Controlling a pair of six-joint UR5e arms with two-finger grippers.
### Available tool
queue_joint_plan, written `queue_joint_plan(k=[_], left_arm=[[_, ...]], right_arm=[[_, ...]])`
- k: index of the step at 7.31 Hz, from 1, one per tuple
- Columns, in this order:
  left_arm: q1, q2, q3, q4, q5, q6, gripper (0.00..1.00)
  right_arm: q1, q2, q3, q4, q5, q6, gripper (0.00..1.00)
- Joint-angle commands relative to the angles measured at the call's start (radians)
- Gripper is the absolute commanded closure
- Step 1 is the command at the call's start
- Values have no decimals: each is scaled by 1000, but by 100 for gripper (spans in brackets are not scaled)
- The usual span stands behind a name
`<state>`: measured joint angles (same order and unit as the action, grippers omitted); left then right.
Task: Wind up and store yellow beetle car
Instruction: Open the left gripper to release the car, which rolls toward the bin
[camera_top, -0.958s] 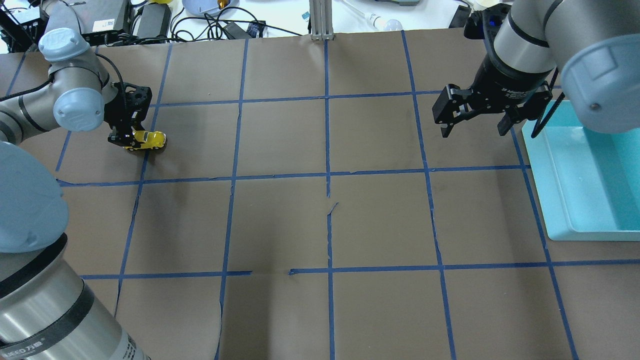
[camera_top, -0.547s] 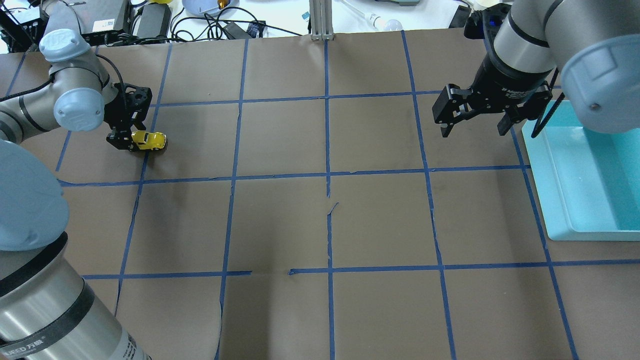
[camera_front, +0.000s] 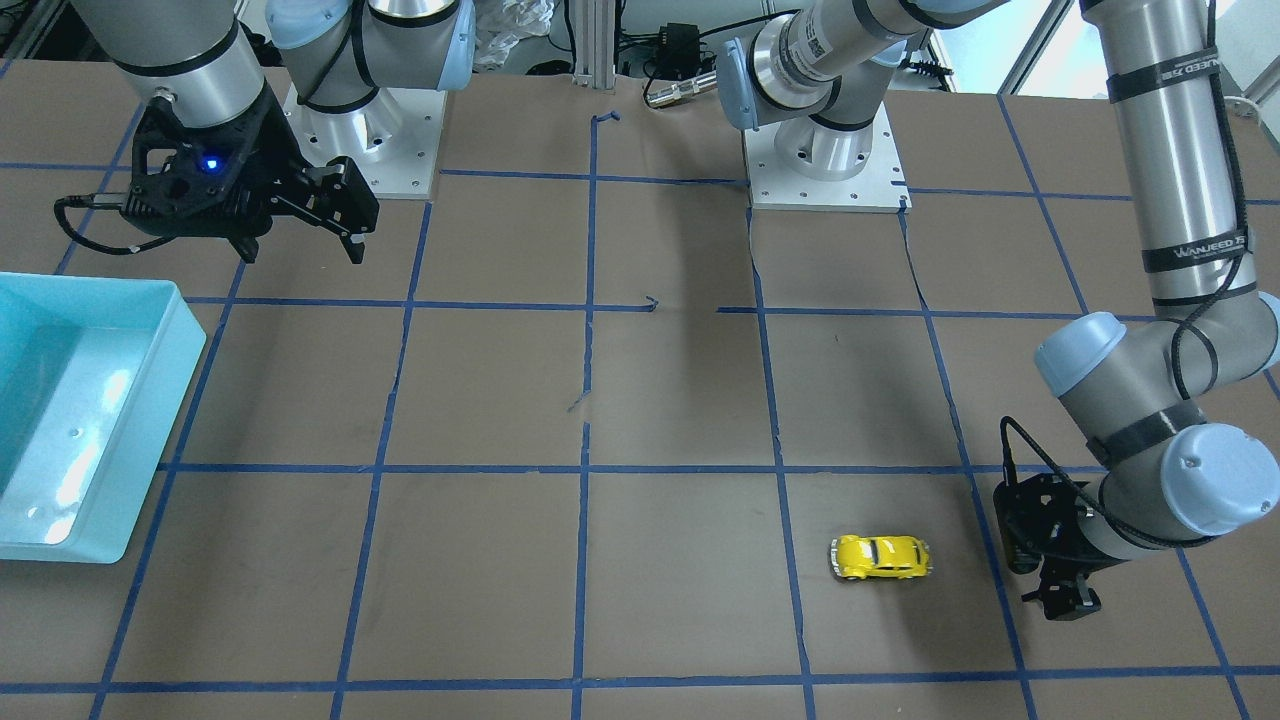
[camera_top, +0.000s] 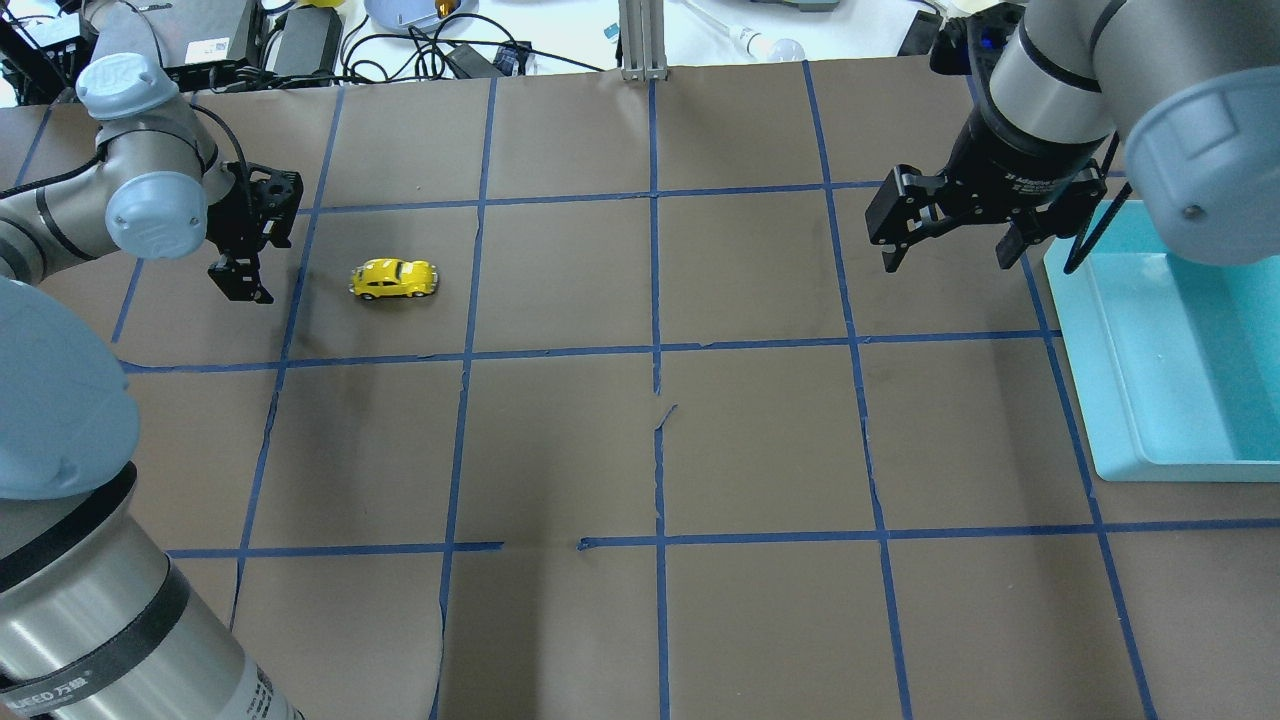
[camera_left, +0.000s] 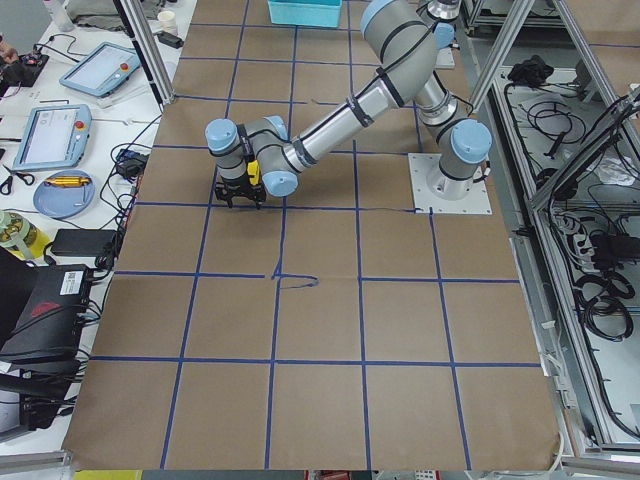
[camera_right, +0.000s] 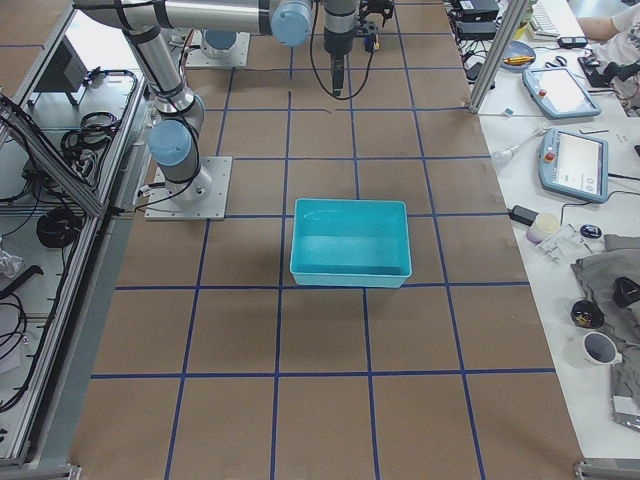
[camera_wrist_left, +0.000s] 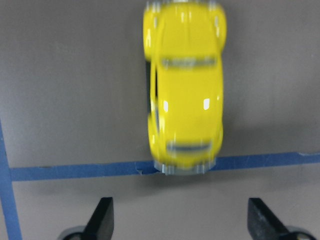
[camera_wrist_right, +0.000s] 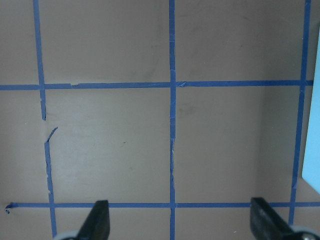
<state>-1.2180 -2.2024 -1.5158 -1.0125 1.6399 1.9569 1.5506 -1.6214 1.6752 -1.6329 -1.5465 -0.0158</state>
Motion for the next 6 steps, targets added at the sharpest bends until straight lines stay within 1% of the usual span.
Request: queue_joint_plan(k=[1, 2, 3, 4, 5, 6], left_arm=[[0, 1, -1, -1, 0, -4, 6], [0, 1, -1, -1, 0, -9, 6], [-9, 12, -3, -5, -5, -27, 6], [-35, 33, -3, -14, -5, -112, 6], [-79, 84, 2, -78, -9, -218, 7], [-112, 142, -4, -112, -11, -377, 6]], right_arm=[[0, 0, -3, -27, 2, 2, 0], [0, 1, 1, -60, -1, 0, 0], [2, 0, 1, -61, -1, 4, 0], [2, 1, 1, -56, -3, 4, 0], [2, 0, 1, -54, -3, 4, 0], [2, 0, 1, -59, -3, 4, 0]])
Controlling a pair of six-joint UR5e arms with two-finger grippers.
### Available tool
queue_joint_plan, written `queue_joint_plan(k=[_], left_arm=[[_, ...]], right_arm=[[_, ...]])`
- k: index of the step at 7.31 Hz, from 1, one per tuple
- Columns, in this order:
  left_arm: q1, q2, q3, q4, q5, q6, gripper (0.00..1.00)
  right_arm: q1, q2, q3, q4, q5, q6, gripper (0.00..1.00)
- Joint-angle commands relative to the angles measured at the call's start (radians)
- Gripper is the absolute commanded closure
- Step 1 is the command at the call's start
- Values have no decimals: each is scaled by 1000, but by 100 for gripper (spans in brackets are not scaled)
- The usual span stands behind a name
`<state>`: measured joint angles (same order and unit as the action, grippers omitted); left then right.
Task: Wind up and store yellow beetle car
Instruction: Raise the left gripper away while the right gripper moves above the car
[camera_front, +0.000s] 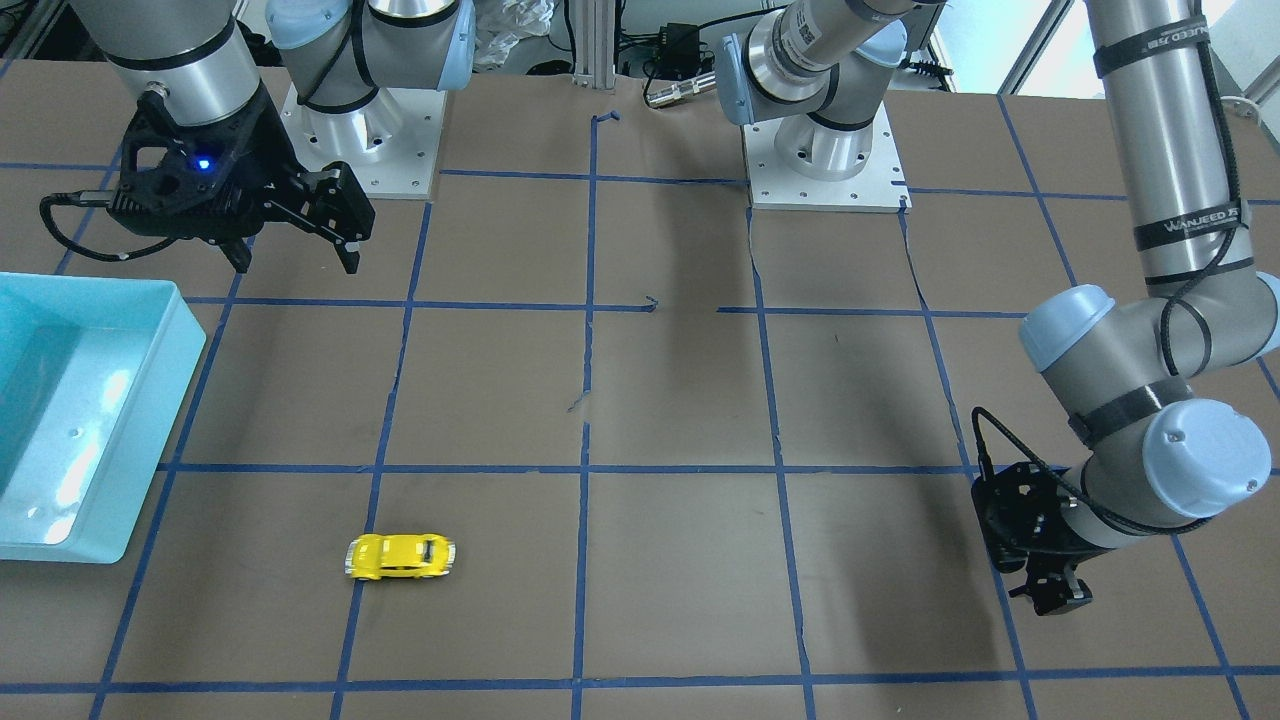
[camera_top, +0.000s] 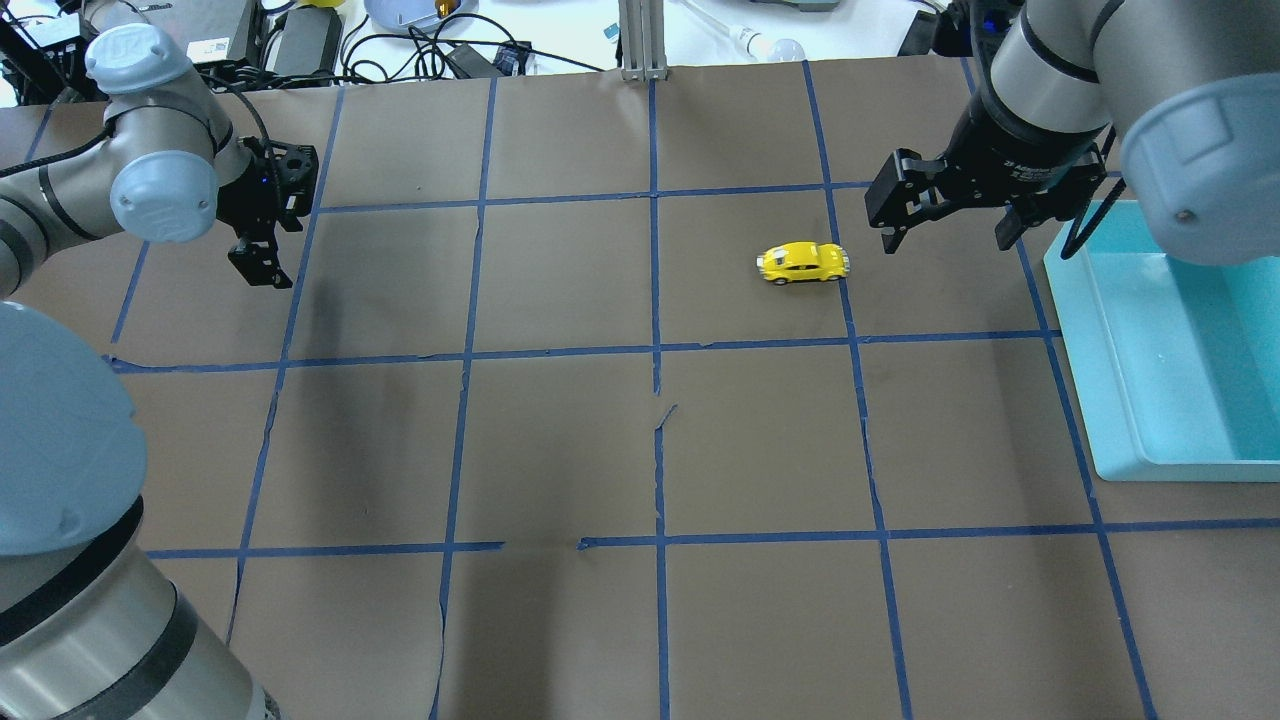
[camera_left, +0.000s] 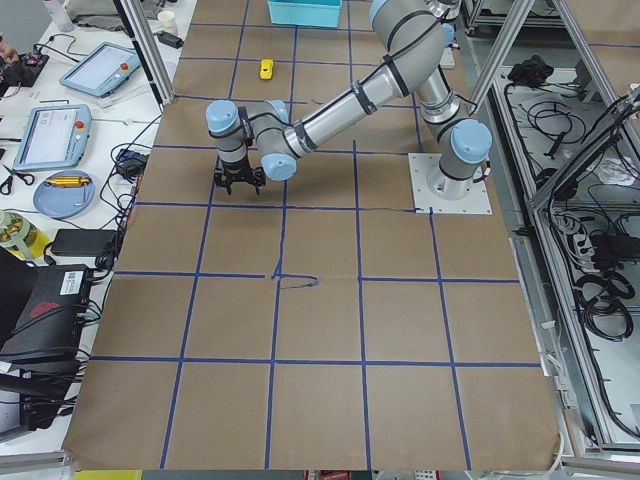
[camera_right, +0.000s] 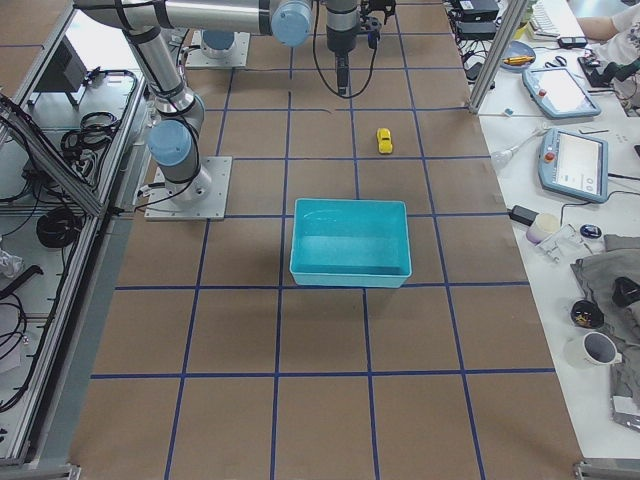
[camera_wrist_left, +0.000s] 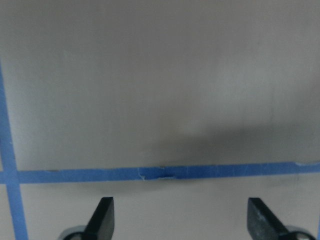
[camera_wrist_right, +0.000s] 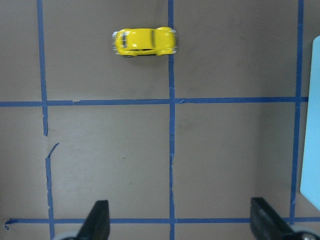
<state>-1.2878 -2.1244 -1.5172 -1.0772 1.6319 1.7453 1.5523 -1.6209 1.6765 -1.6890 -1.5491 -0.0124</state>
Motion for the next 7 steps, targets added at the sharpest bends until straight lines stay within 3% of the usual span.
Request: queue_joint_plan(k=[1, 2, 4, 7], left_arm=[[-77, 116, -8, -65, -12, -376, 6], [-103, 165, -9, -69, -59, -658, 5], [-130, 262, -8, -117, -124, -1040, 3], [-131, 449, 0, -323, -178, -1358, 0]], right_arm=[[-1, 0, 0, -8, 0, 0, 0], [-4, 1, 0, -6, 0, -7, 0], [-4, 3, 0, -8, 0, -8, 0], [-18, 30, 2, -30, 4, -172, 0]])
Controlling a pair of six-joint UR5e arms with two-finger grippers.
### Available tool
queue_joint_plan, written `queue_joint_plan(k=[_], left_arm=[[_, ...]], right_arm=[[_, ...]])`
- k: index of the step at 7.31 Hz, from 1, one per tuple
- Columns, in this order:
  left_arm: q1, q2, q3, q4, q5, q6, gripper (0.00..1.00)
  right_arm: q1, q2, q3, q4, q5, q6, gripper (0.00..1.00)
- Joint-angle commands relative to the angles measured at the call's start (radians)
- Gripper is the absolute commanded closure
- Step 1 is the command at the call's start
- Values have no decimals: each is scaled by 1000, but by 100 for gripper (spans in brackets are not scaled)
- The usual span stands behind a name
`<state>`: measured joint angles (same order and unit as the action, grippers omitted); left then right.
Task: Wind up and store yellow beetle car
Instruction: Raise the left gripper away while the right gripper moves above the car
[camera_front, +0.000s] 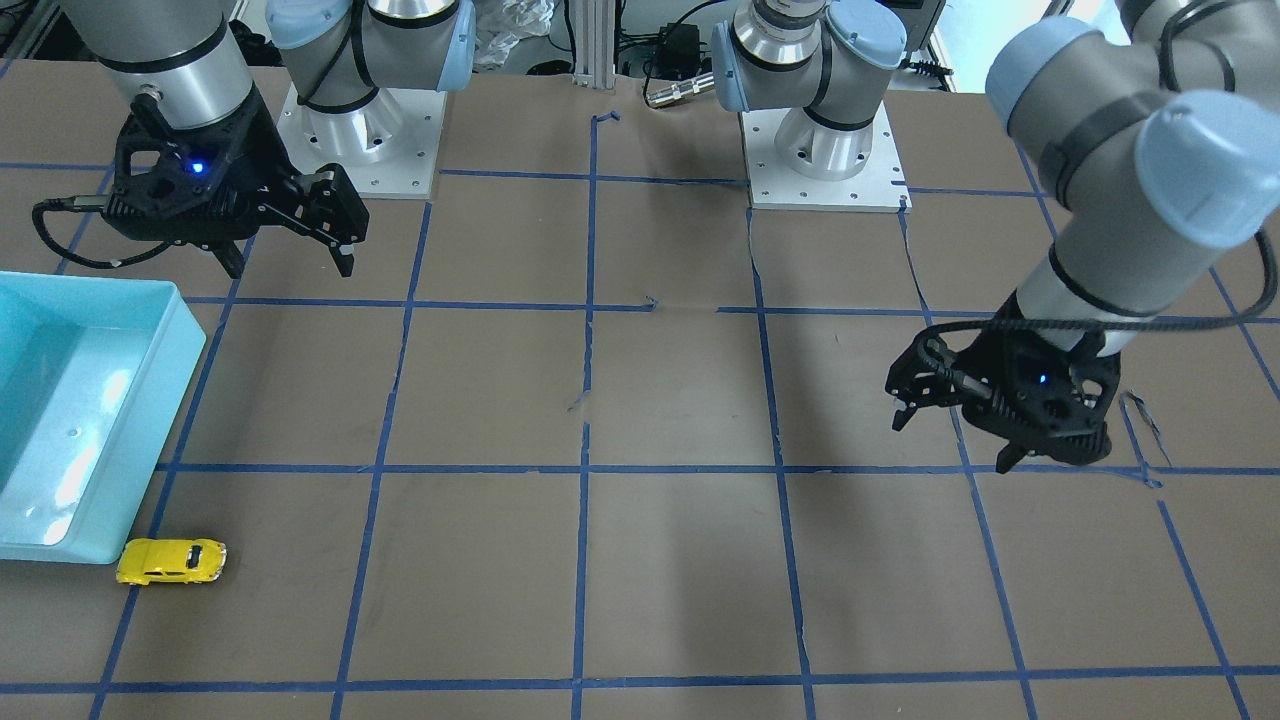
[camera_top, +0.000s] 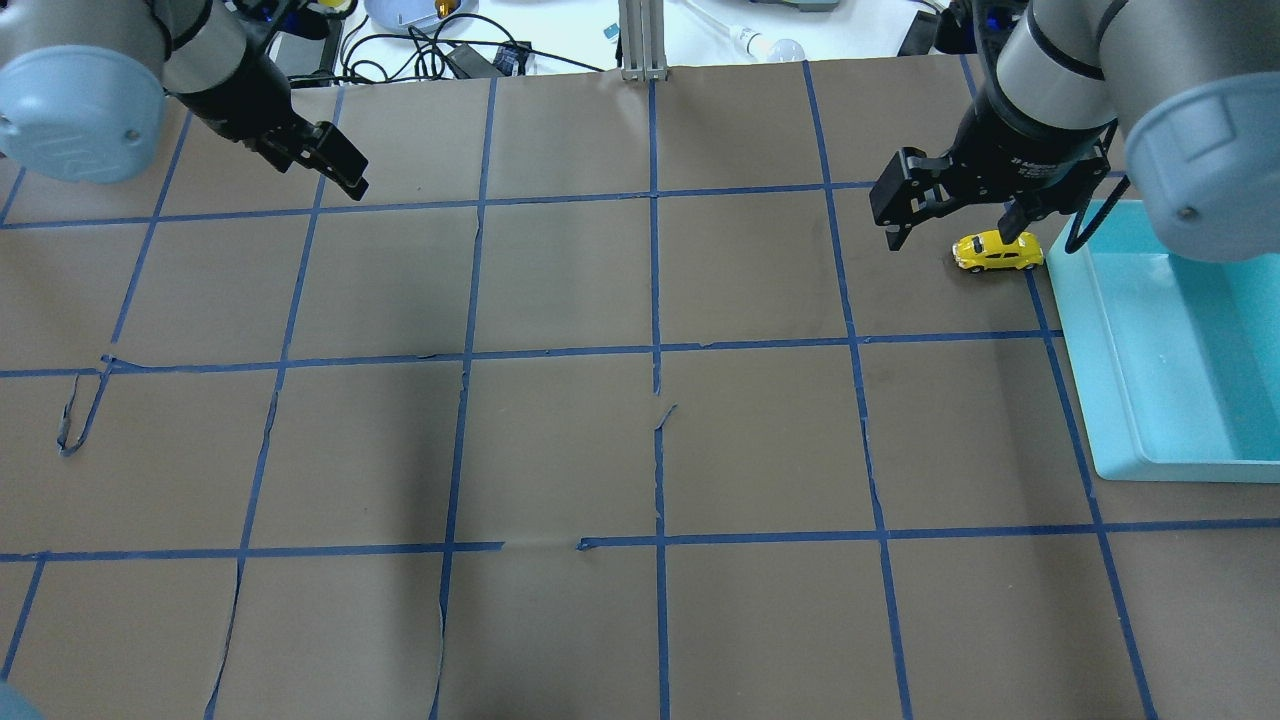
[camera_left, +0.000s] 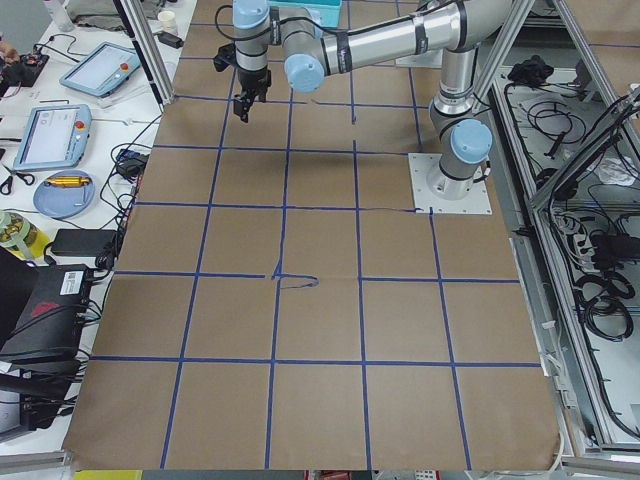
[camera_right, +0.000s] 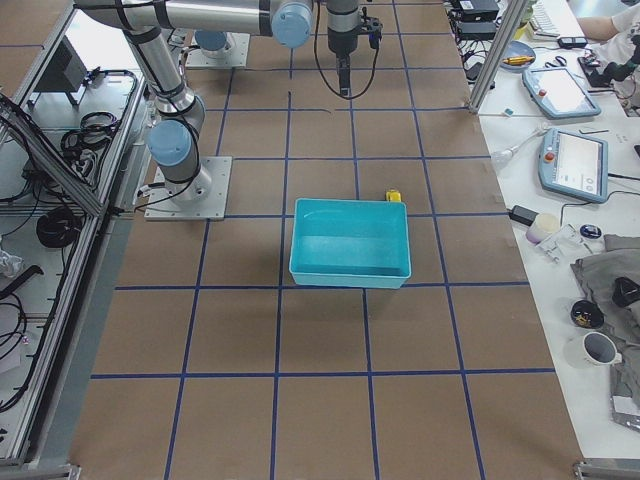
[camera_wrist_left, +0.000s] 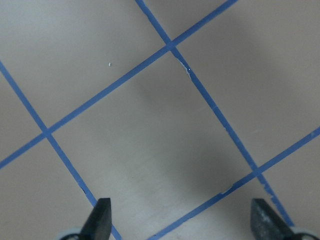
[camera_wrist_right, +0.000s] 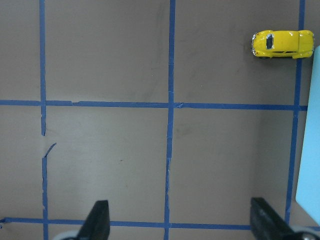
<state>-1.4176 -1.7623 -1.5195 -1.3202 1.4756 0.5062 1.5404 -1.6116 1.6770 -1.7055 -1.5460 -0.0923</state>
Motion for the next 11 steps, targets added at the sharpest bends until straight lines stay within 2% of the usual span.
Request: queue_joint_plan(k=[1, 2, 4, 5, 6, 7, 10, 11], left_arm=[[-3, 154, -8, -158, -12, -141, 0], [-4, 194, -11, -207, -9, -164, 0], [-78, 195, -5, -255, -8, -237, 0], [-110, 185, -1, -248, 18, -320, 0], [-141, 178, -5, -246, 91, -349, 0], [-141, 184, 1, -246, 97, -347, 0], [-118, 202, -8, -244, 84, -347, 0], [-116, 207, -10, -244, 92, -342, 0]], right_arm=[[-25, 76, 1, -76, 7, -124, 0], [-43, 117, 1, -113, 12, -252, 0], [-86, 182, 1, -204, 0, -539, 0], [-118, 217, 1, -216, -5, -666, 0], [-156, 249, 1, -261, -8, -849, 0], [-172, 277, 1, -301, -9, -1020, 0], [-180, 387, 1, -428, -97, -1330, 0], [-198, 415, 0, -434, -91, -1401, 0]])
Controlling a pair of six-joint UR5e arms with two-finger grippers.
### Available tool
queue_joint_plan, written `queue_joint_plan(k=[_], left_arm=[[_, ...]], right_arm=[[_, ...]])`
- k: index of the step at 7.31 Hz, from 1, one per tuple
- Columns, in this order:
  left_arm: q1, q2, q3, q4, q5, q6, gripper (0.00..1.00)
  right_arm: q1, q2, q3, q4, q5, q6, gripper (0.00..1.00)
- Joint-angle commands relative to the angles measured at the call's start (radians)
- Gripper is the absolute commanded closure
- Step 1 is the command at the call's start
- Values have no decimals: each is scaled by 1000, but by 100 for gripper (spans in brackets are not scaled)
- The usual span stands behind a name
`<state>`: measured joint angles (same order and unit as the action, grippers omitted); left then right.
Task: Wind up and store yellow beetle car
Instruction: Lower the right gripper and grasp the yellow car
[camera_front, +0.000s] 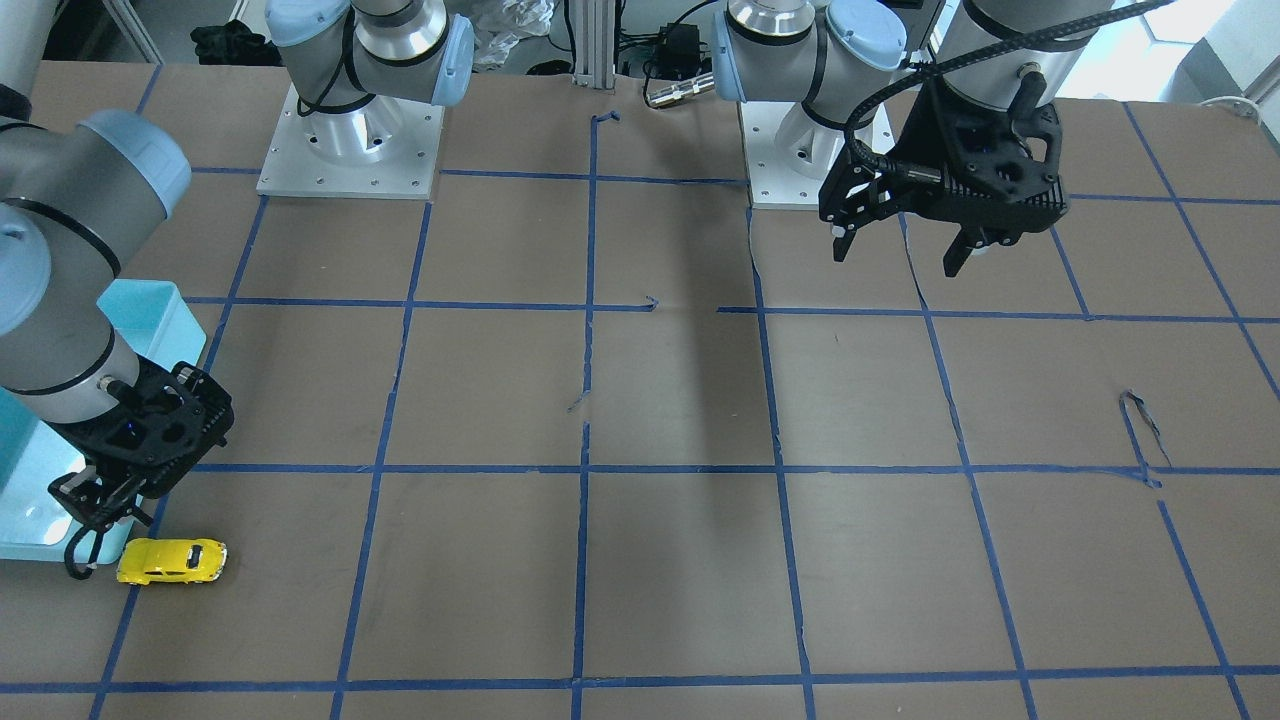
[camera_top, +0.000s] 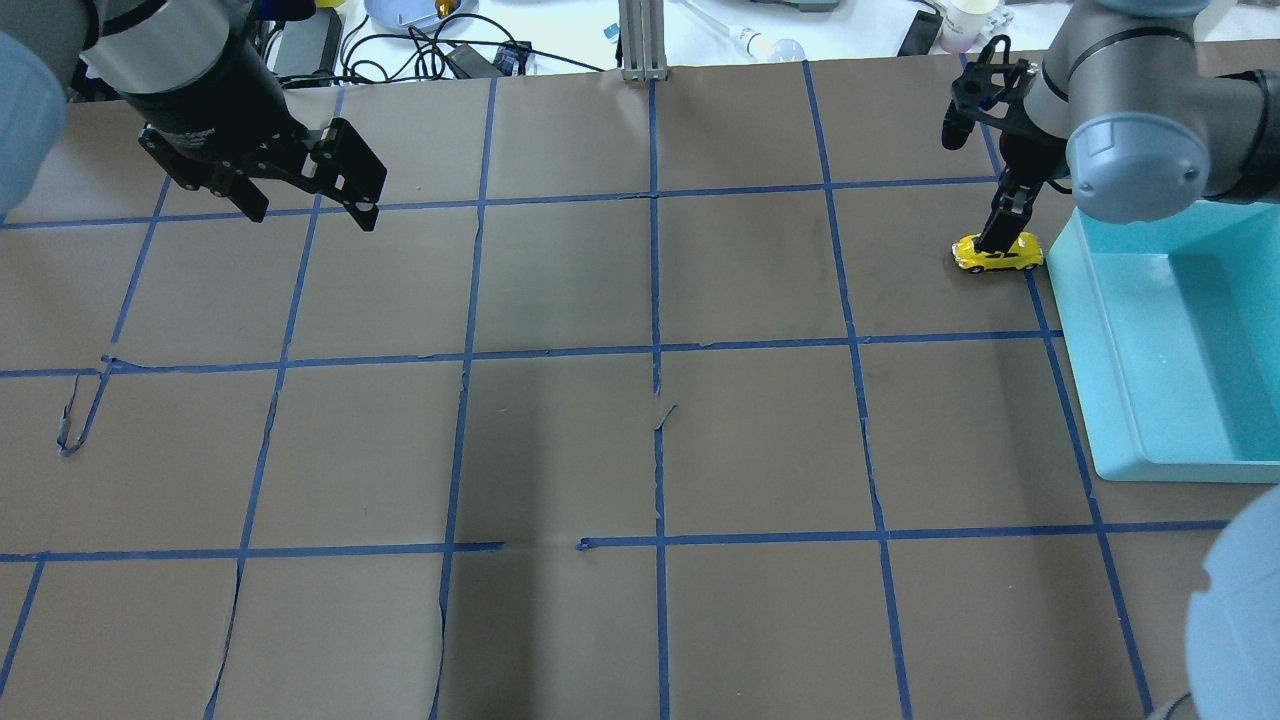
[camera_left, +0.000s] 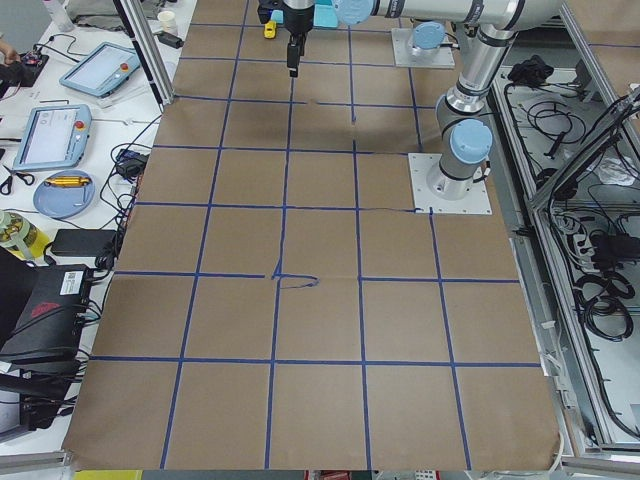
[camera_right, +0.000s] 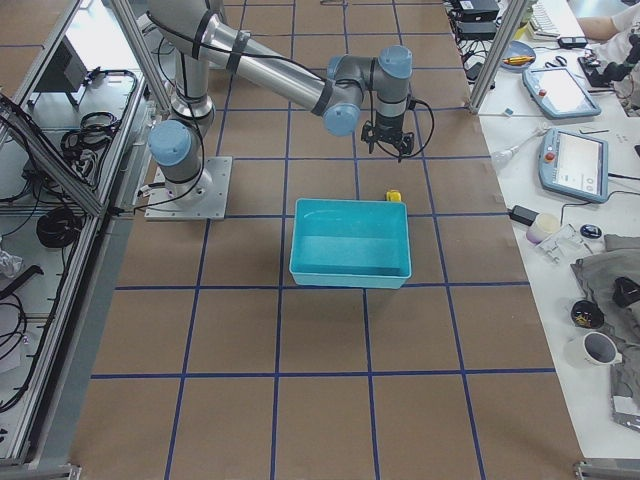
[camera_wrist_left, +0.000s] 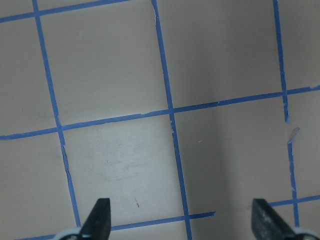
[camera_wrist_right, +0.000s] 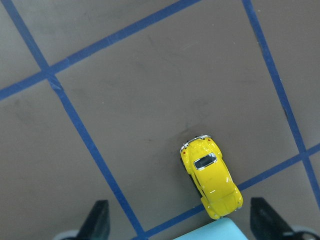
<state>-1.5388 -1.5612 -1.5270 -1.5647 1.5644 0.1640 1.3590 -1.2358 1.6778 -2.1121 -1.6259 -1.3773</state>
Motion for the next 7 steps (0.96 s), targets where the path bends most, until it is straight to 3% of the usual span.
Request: queue_joint_plan(k=[1, 3, 7], left_arm=[[6, 4, -2, 15, 5, 2, 0], [6, 3, -4, 15, 3, 0, 0], [20, 4, -1, 49, -4, 6, 0]], right_arm=[[-29, 77, -1, -72, -6, -127, 0], [-31, 162, -7, -176, -6, -152, 0], [-49, 202, -10, -183, -15, -183, 0]])
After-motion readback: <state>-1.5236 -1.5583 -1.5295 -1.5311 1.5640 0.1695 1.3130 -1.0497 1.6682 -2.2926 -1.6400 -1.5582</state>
